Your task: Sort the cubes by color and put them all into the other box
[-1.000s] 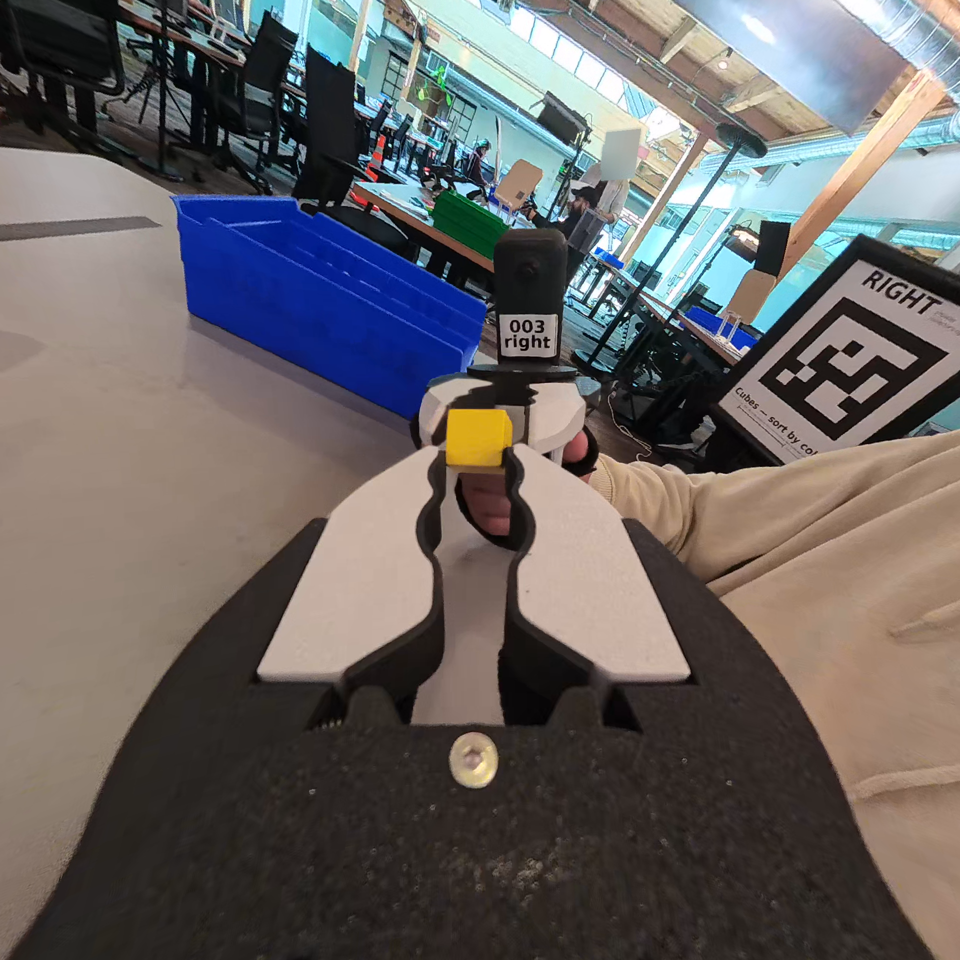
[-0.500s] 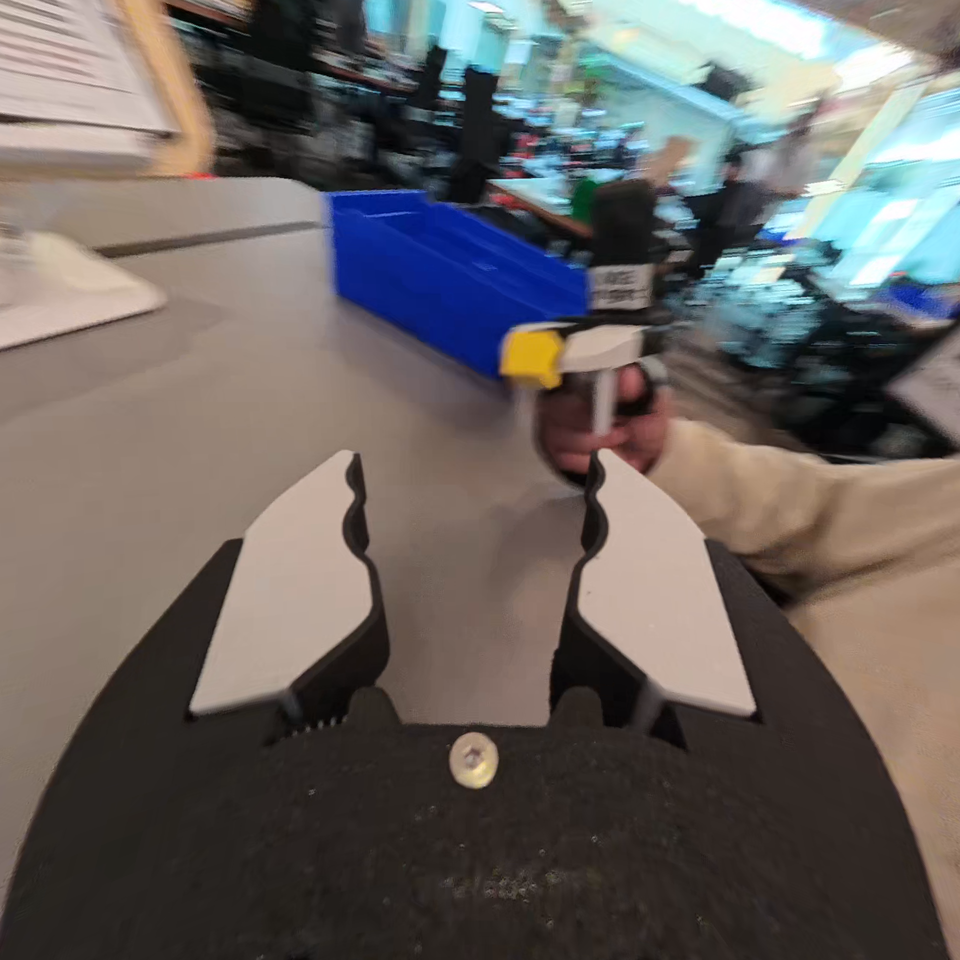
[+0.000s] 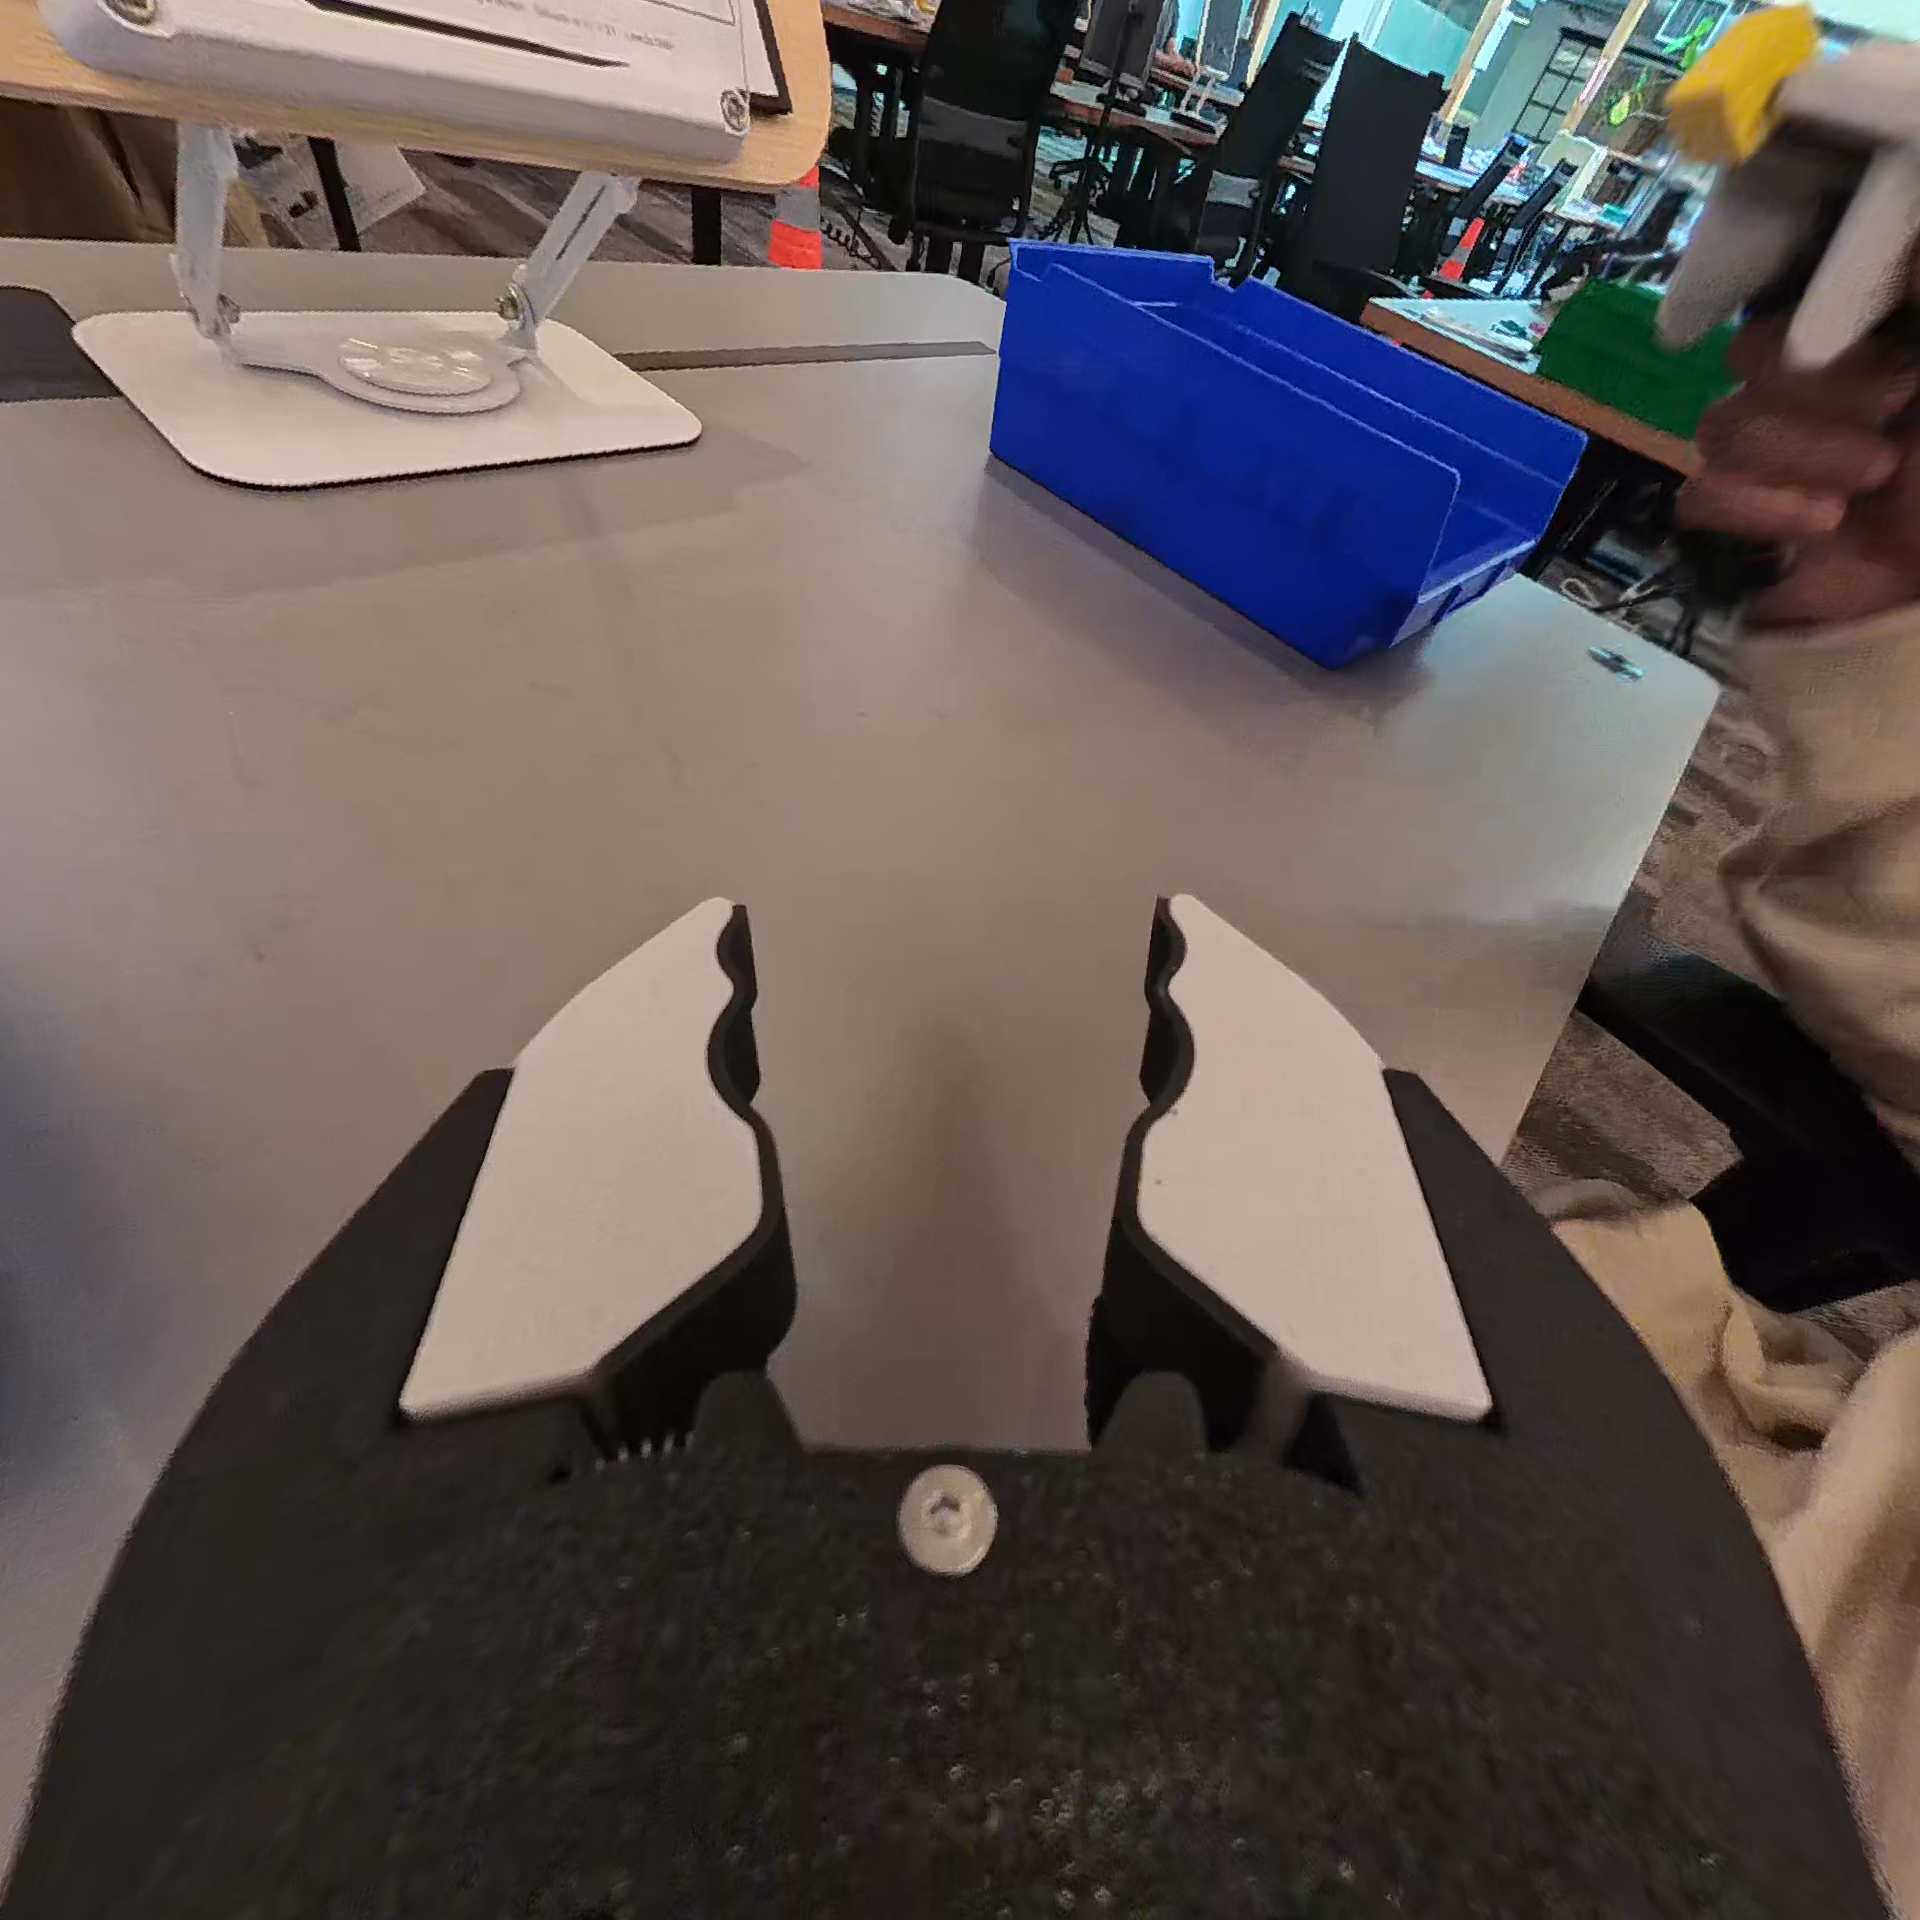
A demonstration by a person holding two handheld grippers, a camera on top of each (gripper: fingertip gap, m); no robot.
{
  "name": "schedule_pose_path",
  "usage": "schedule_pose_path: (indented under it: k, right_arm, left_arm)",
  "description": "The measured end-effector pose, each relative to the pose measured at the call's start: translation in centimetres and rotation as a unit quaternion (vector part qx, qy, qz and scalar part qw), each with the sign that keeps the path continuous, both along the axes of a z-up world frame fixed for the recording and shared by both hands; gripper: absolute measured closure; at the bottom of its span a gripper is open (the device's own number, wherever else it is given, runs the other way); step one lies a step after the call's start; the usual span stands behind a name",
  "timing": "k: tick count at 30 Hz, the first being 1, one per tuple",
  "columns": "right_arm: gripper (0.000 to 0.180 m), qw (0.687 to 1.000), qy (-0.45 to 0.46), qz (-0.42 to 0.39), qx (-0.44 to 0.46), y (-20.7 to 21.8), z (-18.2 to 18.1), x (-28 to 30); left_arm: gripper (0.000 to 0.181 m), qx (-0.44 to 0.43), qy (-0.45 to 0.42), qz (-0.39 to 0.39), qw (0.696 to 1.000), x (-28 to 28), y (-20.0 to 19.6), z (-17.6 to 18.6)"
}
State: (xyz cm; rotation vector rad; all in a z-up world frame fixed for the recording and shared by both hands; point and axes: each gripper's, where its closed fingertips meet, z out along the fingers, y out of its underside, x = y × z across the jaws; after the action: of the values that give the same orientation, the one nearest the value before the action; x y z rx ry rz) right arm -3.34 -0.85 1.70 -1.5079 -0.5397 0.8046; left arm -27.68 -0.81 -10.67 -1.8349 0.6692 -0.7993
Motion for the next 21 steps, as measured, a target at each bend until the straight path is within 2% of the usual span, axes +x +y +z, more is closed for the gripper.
schedule_pose_path:
  k: [1,3,5,7,9,14,17,21]
  right_arm:
    - [0.158,0.999,-0.014,-0.033,-0.006,0.7,0.9,3.1]
    - [0.158,0.993,-0.063,-0.085,-0.06,2.7,0.4,8.9]
    - [0.158,0.974,-0.136,-0.137,-0.121,5.6,-2.7,13.6]
    - [0.158,0.95,-0.212,-0.123,-0.192,7.8,-7.0,15.6]
    - [0.158,0.923,-0.283,-0.085,-0.246,9.2,-10.9,16.4]
    - [0.158,0.866,-0.395,-0.004,-0.308,11.7,-16.8,16.0]
    - [0.158,0.836,-0.444,0.021,-0.323,11.8,-18.6,15.8]
    - [0.157,0.823,-0.461,0.02,-0.332,11.5,-19.5,16.3]
  left_arm:
    - [0.108,0.007,0.005,0.0,1.0,0.0,0.0,0.1]
    - [0.109,0.021,0.01,0.002,1.0,-0.1,0.2,0.7]
    - [0.11,0.031,0.004,0.005,0.999,0.0,0.4,1.5]
    - [0.11,0.03,-0.005,0.006,1.0,0.2,0.8,2.1]
    - [0.11,0.023,-0.006,0.007,1.0,0.6,1.4,2.3]
    - [0.111,0.008,0.005,0.022,1.0,1.5,2.8,1.5]
    - [0.111,-0.003,0.011,0.022,1.0,2.1,3.0,0.6]
    - [0.111,-0.001,0.031,0.027,0.999,2.1,3.1,-0.2]
